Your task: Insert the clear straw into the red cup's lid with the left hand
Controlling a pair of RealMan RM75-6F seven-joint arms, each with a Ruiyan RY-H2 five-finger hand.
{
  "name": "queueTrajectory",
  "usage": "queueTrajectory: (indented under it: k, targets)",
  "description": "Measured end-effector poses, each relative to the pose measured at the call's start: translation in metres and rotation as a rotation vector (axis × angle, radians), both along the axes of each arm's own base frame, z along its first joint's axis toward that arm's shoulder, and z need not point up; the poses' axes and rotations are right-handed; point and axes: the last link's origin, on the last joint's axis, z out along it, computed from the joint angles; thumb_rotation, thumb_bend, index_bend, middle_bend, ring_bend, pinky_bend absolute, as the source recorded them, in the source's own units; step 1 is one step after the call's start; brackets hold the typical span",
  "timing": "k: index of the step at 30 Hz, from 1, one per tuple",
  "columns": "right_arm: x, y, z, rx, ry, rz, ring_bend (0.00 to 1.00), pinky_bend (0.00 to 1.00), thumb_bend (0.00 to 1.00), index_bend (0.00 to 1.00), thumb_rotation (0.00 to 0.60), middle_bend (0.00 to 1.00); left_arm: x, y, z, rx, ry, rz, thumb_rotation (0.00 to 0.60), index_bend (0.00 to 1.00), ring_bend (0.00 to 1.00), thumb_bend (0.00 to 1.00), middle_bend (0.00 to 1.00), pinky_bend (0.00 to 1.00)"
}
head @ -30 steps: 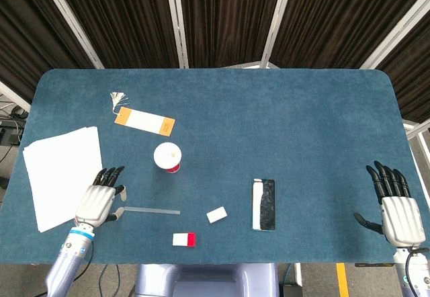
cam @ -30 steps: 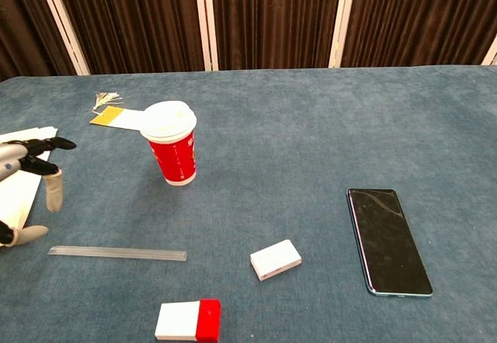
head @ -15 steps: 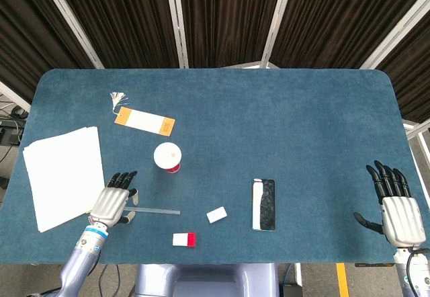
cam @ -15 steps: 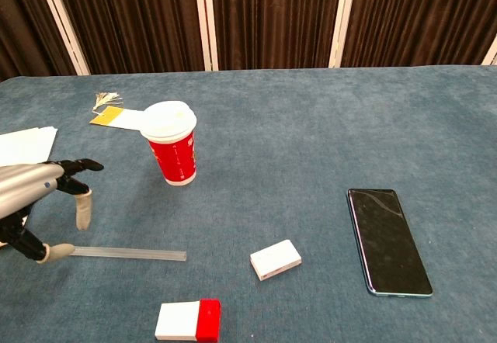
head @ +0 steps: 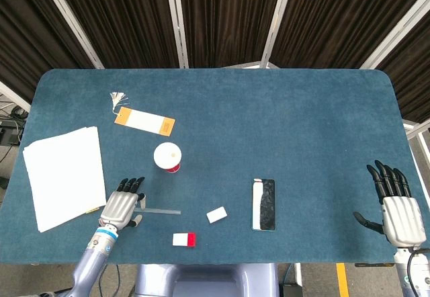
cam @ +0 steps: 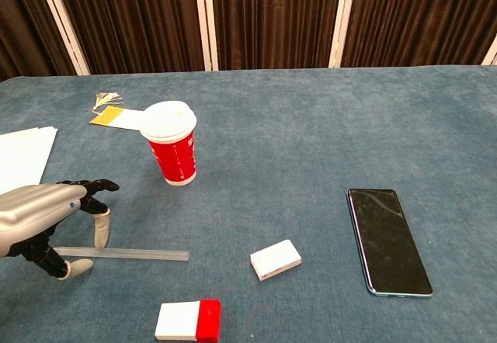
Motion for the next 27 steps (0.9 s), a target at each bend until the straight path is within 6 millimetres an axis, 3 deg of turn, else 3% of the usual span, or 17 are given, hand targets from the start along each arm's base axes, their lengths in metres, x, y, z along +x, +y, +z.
queueTrajectory:
  k: [17,27]
  targets:
    - [-0.001,0.000,0.000,0.005,-0.003,-0.002,0.00,0.00,0.12,0.00,0.600,0.00,0.012,0.005,-0.017,0.010,-0.014,0.002,0.600,0.48,0.00,0.36,0.00,0.00]
    - [-0.001,0.000,0.000,0.006,-0.003,-0.001,0.00,0.00,0.12,0.00,0.600,0.00,0.015,0.004,-0.019,0.015,-0.031,0.001,0.600,0.52,0.00,0.42,0.00,0.00]
